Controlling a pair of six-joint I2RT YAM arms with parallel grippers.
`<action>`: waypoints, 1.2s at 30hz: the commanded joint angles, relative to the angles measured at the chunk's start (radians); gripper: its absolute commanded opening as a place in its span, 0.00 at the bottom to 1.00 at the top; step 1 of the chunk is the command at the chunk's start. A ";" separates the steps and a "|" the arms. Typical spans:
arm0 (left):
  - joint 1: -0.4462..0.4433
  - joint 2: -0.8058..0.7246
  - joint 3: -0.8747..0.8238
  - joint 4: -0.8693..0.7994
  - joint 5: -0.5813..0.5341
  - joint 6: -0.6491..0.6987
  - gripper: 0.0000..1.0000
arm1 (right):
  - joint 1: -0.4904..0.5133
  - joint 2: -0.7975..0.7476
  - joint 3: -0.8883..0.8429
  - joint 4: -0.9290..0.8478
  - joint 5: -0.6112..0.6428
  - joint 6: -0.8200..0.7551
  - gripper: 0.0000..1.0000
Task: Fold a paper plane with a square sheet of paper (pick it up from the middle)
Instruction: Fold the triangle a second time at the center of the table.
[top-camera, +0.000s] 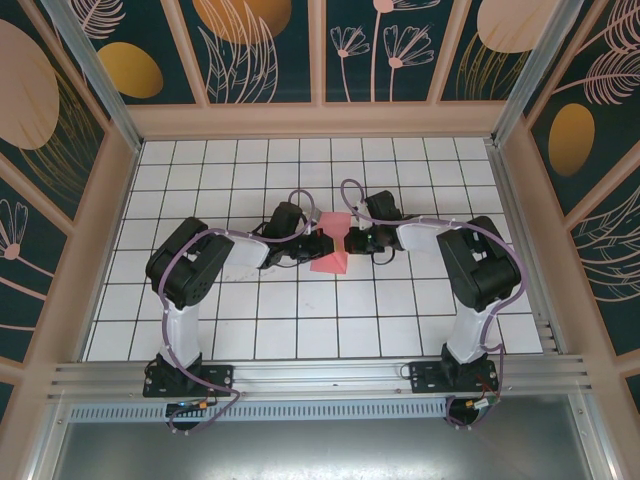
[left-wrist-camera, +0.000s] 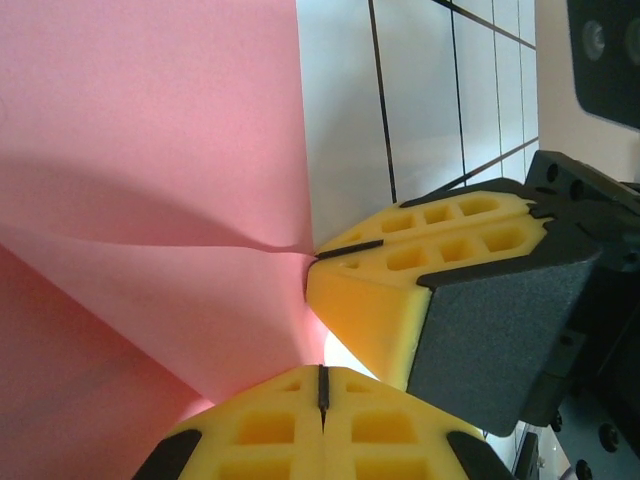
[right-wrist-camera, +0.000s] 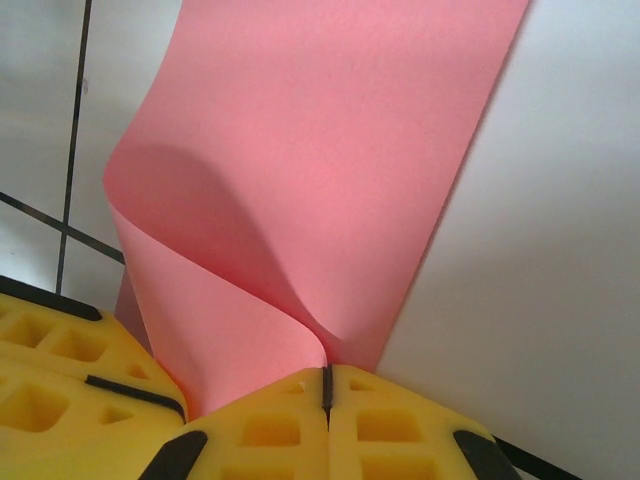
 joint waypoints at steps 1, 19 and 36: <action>-0.006 -0.006 0.021 -0.014 -0.017 0.023 0.07 | -0.010 0.023 0.033 -0.018 0.010 -0.025 0.03; -0.005 -0.092 -0.125 0.006 -0.102 -0.006 0.18 | -0.004 -0.013 -0.014 0.006 -0.024 0.007 0.03; -0.006 -0.116 -0.114 -0.440 -0.335 0.167 0.07 | 0.046 -0.056 -0.052 0.007 -0.012 0.060 0.03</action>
